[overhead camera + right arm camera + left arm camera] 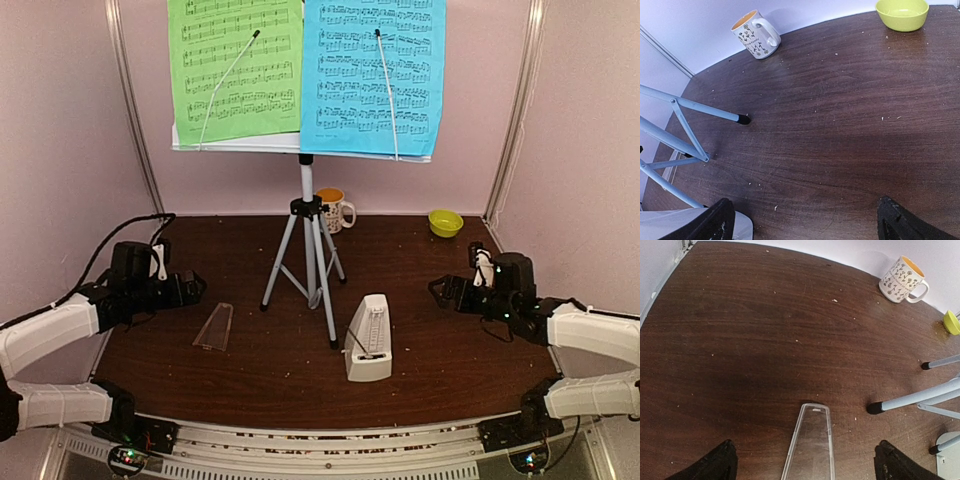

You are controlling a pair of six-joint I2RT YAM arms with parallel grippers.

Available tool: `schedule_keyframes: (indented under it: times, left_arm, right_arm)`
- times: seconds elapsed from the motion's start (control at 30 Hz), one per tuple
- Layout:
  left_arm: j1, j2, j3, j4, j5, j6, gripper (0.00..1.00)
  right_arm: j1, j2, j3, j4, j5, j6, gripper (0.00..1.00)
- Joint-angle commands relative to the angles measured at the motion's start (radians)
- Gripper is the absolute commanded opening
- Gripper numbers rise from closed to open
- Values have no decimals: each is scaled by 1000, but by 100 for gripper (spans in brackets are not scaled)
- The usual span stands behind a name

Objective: Set up the instrument practice props

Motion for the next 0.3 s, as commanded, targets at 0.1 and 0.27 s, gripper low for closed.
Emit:
schedule_keyframes:
  times: [0.1,0.27]
  left_arm:
    - [4,22,-6,59,-16,-28,98]
    - [4,27,9,45,-31,-30,98]
  right_arm:
    - [-8,-2,-25,98,-23,23,100]
    - [-7,-4,-17,97,-28,22,100]
